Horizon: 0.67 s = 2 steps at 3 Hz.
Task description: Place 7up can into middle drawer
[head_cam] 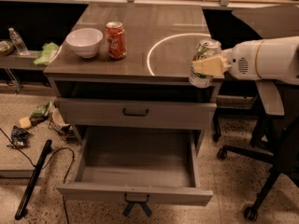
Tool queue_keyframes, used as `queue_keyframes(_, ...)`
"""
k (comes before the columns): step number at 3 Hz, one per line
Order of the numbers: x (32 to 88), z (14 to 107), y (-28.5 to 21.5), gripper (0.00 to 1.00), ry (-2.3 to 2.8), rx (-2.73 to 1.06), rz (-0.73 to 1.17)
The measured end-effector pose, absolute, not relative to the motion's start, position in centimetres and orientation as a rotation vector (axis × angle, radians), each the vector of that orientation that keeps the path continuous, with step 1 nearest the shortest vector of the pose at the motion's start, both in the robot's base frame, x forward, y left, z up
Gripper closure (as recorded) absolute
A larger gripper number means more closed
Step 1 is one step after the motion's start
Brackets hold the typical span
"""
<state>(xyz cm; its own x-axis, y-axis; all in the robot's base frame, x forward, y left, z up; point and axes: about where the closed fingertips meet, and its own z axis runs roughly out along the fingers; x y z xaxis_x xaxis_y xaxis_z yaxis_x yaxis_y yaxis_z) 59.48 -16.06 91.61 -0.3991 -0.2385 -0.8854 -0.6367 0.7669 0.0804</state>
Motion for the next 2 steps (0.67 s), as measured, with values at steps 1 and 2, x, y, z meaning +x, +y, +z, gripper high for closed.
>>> queue_keyframes(1, 58.2, 88.5, -15.1, 1.00, 2.014, -0.596, 0.570)
queue_keyframes(2, 55.4, 82.0, -12.7, 1.00, 2.011, -0.529, 0.594)
